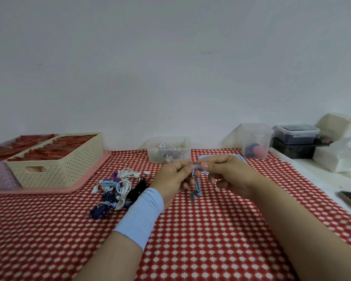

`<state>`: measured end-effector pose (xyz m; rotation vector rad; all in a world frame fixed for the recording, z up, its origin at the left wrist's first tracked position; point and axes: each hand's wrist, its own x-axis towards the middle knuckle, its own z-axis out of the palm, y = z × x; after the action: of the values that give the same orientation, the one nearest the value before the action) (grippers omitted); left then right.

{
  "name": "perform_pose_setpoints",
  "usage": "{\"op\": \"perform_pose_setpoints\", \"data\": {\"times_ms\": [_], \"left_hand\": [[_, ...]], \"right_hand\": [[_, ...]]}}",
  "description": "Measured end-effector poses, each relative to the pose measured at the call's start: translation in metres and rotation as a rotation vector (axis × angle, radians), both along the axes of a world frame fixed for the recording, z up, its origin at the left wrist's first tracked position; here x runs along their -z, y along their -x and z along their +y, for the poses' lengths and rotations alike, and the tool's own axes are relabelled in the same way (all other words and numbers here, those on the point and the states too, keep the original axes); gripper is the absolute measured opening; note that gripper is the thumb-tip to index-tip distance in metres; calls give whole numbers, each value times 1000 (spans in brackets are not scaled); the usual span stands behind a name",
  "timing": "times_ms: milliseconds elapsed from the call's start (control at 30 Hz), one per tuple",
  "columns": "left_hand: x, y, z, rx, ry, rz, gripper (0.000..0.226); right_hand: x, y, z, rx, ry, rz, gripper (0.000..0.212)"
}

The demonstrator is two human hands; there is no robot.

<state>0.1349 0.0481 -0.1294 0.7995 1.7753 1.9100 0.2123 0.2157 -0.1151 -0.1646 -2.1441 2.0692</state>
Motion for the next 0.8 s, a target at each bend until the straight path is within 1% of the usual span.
{"op": "perform_pose_setpoints", "data": {"times_ms": [300, 567, 700, 800], "left_hand": [[4, 0, 2, 34, -31, -46, 18], [4, -2, 5, 65, -73, -101, 18], [6, -1, 5, 49, -44, -105, 18], [7, 0, 7, 3, -17, -79, 18]], "right_hand": [[3, 2, -3, -2, -40, -19, 15], [3, 1, 1, -32, 11, -40, 15], [1, -1, 0, -10, -61, -45, 14], [0, -1, -3, 66, -110, 0, 11]]}}
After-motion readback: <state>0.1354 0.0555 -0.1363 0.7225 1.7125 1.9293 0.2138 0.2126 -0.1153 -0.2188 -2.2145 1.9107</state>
